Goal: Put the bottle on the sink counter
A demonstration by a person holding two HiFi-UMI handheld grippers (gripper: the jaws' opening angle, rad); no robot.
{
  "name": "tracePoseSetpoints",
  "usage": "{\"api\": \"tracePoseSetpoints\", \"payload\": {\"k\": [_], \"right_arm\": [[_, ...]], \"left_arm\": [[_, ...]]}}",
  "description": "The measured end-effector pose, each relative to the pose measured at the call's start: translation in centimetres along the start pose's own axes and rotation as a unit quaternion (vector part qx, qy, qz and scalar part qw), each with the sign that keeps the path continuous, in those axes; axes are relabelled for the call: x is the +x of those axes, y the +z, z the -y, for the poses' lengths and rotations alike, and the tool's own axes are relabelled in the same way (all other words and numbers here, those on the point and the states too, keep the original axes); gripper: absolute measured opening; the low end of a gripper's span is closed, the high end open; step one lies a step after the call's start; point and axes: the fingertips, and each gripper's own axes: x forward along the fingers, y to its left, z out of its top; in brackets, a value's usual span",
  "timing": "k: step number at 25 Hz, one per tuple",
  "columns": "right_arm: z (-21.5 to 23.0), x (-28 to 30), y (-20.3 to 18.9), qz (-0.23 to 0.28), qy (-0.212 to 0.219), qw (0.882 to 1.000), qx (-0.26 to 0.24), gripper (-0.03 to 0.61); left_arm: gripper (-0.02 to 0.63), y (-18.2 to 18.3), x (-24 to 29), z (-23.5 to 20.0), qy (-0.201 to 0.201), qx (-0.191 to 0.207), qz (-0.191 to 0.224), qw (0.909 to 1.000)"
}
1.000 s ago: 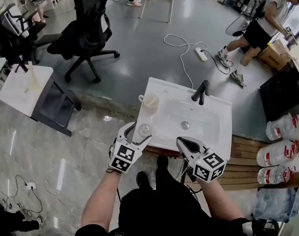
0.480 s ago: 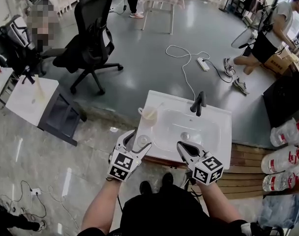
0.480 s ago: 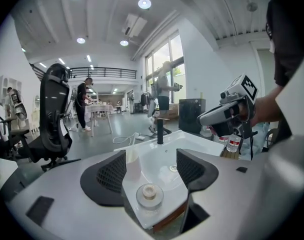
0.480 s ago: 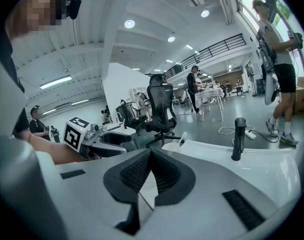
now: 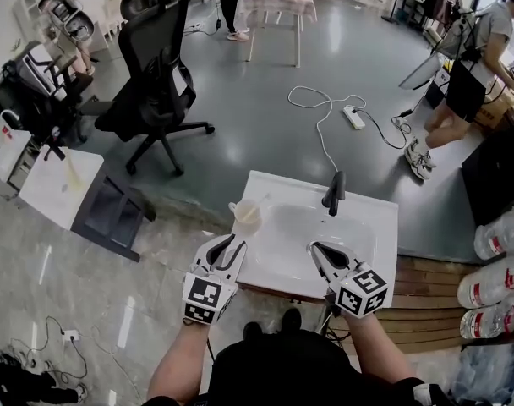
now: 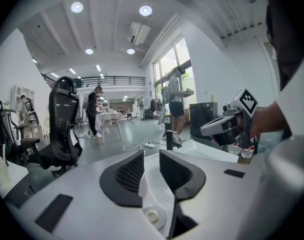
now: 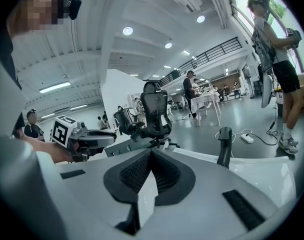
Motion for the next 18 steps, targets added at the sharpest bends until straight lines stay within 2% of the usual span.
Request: {"api": "tracePoseSetpoints", "payload": {"k": [8, 13, 18], "right_arm": [[2.1, -0.6, 2.9, 0.032, 0.018, 0.999, -0.015, 0.014], [2.5, -1.6, 2.4, 0.022, 0.041, 0.998, -0.035, 0.014], [3.1, -2.5, 3.0, 0.038, 0.062, 0.997, -0.024, 0.014]], "left_arm": [[0.058, 1.5, 2.7, 1.4, 0.019, -0.028, 0.005, 0.9994], [0.028, 1.8, 3.2, 2.0, 0.048, -0.048, 0.008, 0.9977], [0.025, 1.9, 3.7, 2.8, 0.058, -0.082, 0.010, 0.9949]]}}
